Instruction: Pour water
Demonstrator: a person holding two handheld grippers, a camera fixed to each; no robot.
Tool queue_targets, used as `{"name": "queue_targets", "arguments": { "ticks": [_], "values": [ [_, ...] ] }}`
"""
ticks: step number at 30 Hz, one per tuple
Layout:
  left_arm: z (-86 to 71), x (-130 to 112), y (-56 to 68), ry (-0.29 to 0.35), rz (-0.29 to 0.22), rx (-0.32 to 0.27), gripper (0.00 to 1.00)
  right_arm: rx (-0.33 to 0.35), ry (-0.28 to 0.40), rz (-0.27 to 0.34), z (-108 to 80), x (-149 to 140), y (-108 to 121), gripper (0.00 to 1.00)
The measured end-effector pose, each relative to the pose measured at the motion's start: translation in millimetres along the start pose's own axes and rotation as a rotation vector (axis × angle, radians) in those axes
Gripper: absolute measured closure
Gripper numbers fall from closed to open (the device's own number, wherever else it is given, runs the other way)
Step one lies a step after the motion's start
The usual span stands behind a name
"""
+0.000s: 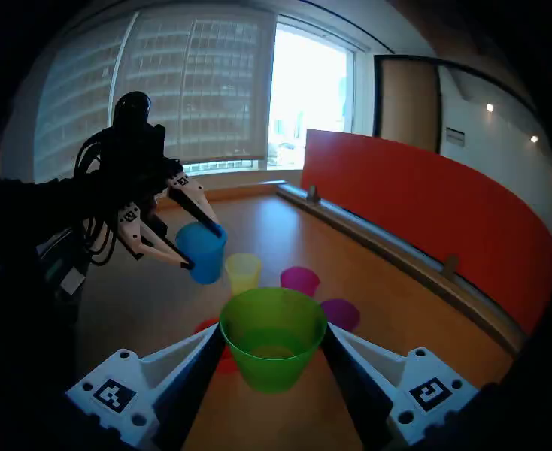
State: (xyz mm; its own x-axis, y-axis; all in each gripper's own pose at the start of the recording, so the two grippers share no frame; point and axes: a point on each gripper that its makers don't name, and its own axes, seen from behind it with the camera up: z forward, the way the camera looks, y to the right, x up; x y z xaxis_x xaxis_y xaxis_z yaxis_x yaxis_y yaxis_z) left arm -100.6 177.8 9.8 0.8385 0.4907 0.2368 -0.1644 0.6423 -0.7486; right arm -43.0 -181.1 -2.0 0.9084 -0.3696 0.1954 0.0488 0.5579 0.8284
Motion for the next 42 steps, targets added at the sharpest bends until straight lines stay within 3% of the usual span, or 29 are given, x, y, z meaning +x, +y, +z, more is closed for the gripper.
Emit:
{"name": "queue_targets", "arguments": {
  "ticks": [18, 42],
  "values": [
    [27.9, -43, 20.7, -0.110, -0.022, -0.064, 0.10, 0.004, -0.040, 0.009, 10.4, -20, 9, 0.09],
    [55.5, -72, 21.5, -0.130, -0.062, -0.091, 0.11, 0.002, -0.059, 0.027, 17.7, -37, 19, 0.09]
  ]
}}
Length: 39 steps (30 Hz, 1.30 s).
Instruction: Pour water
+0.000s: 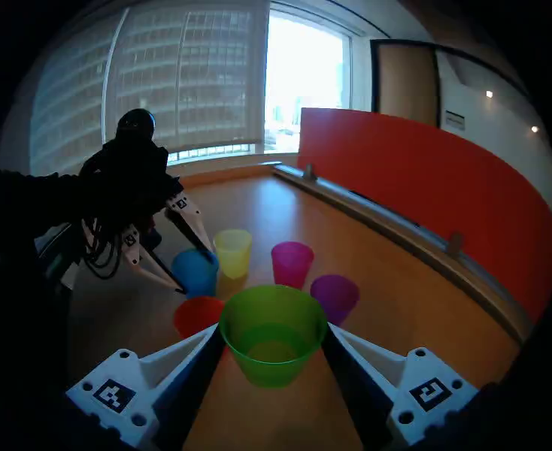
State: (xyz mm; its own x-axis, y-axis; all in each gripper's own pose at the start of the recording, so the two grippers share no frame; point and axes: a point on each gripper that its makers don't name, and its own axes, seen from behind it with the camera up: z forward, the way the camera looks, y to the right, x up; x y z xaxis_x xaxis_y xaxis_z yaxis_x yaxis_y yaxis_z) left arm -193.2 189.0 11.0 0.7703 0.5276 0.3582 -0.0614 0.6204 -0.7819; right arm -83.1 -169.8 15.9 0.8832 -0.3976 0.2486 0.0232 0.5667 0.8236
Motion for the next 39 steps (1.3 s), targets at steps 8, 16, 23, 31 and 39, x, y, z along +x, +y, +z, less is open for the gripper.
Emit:
{"name": "queue_targets", "arguments": {
  "ticks": [8, 16, 23, 31, 39],
  "values": [
    [1.7, -4, 0.8, 0.005, -0.002, -0.003, 0.10, 0.000, -0.004, 0.003, 5.2, -4, 1, 0.09],
    [1.3, -9, -0.8, 0.007, -0.011, 0.001, 0.11, -0.002, -0.012, 0.003, 8.1, -10, 0, 0.09],
    [1.7, -12, 0.5, 0.013, -0.022, 0.000, 0.10, -0.004, -0.017, 0.004, 8.3, -14, 0, 0.09],
    [0.7, -18, 0.6, -0.006, -0.012, -0.003, 0.10, -0.004, -0.024, 0.000, 9.0, -18, -2, 0.09],
    [0.3, -23, 2.2, -0.024, -0.021, -0.011, 0.09, 0.000, -0.043, -0.006, 12.9, -31, -9, 0.09]
  ]
}}
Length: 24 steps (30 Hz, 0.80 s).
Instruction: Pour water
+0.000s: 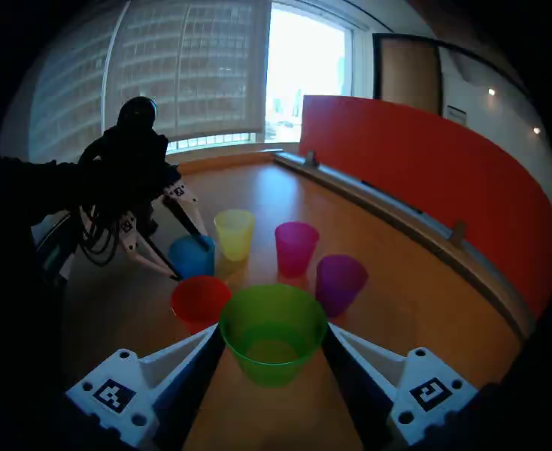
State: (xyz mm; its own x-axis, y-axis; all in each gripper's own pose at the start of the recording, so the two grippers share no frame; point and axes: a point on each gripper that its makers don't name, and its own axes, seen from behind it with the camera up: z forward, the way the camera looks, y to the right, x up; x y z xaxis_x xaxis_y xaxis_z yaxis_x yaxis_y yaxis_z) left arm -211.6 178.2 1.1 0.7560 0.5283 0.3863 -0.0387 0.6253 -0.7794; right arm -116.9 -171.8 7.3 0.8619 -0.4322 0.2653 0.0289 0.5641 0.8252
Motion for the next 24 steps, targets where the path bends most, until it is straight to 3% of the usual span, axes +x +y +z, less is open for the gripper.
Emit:
{"name": "queue_targets", "arguments": {
  "ticks": [5, 15, 24],
  "values": [
    [-3.7, -6, 2.4, -0.012, -0.015, -0.013, 0.00, 0.009, -0.021, 0.003, 4.1, -13, -4, 0.09],
    [-15.4, -18, 8.4, -0.029, -0.037, -0.030, 0.01, 0.045, -0.087, 0.001, 17.4, -45, -19, 0.09],
    [-29.6, -25, 13.5, -0.021, -0.056, -0.028, 0.00, 0.060, -0.109, -0.002, 24.5, -54, -27, 0.09]
  ]
}}
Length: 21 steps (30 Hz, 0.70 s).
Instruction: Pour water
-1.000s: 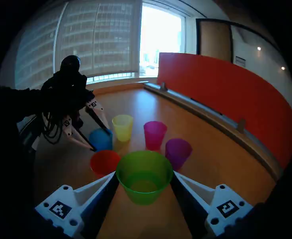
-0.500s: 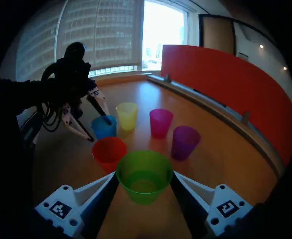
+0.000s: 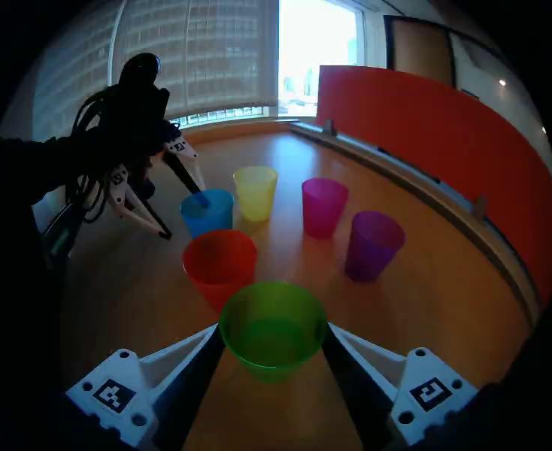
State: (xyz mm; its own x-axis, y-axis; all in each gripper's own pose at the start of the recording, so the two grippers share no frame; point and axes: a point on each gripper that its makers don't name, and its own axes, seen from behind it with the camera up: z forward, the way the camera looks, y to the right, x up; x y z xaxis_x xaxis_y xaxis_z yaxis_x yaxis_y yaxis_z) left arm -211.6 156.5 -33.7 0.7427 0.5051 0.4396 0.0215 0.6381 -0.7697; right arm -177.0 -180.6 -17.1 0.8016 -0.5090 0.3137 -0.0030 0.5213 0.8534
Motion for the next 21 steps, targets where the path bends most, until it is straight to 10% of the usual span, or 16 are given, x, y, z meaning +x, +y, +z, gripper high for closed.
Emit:
{"name": "queue_targets", "arguments": {
  "ticks": [21],
  "values": [
    [-25.8, -12, 6.6, 0.037, -0.056, 0.027, 0.00, -0.025, -0.010, 0.015, -0.4, -15, -3, 0.07]
  ]
}}
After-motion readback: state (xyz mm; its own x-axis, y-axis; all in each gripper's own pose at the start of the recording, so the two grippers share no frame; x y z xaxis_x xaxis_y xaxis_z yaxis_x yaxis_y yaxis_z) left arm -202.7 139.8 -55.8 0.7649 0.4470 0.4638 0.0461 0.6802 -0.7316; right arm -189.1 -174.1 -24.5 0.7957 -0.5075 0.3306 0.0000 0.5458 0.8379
